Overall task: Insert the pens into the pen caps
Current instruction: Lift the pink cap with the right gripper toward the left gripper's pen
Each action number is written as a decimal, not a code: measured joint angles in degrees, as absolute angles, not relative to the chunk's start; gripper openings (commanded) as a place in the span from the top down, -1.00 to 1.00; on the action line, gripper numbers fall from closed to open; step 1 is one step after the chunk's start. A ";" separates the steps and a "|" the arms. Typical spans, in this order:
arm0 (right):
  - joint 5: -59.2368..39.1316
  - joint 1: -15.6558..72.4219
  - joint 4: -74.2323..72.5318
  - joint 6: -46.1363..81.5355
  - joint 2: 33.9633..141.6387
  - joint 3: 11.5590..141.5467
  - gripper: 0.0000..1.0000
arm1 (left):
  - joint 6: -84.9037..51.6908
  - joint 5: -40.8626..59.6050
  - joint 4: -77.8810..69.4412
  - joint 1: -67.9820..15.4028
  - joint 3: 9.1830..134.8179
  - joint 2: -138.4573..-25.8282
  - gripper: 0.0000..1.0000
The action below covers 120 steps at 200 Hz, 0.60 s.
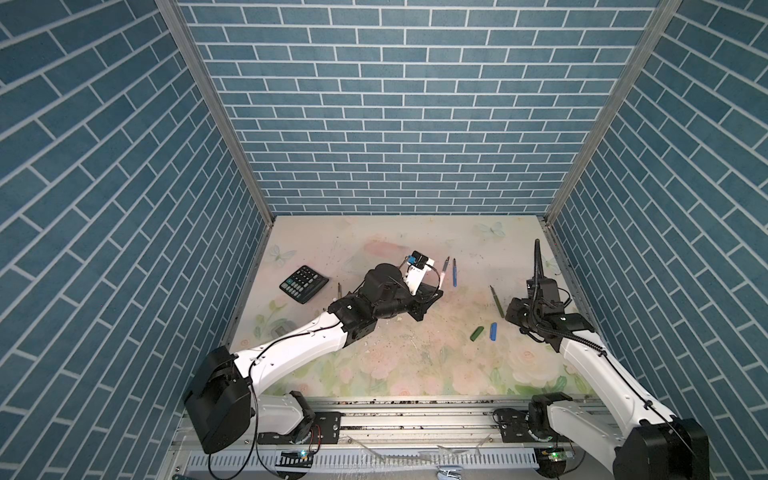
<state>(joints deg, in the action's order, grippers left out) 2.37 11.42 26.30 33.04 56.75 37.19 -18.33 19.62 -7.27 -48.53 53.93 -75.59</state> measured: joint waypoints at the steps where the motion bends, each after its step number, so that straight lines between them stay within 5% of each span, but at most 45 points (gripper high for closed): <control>1: 2.39 11.42 26.20 33.04 56.53 37.19 0.75 | -18.31 19.64 -7.27 -48.53 53.93 -75.59 1.00; 77: 0.27 13.63 16.01 33.21 46.63 37.23 0.76 | -16.69 21.96 -8.71 -48.80 53.87 -76.75 1.00; 120: 0.67 23.27 7.79 33.10 45.76 40.16 0.75 | -15.38 24.47 -9.28 -49.06 53.87 -76.75 1.00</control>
<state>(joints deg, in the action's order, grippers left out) 0.67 23.27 7.79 33.10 45.76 40.16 -15.38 24.47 -9.28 -49.06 53.87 -76.75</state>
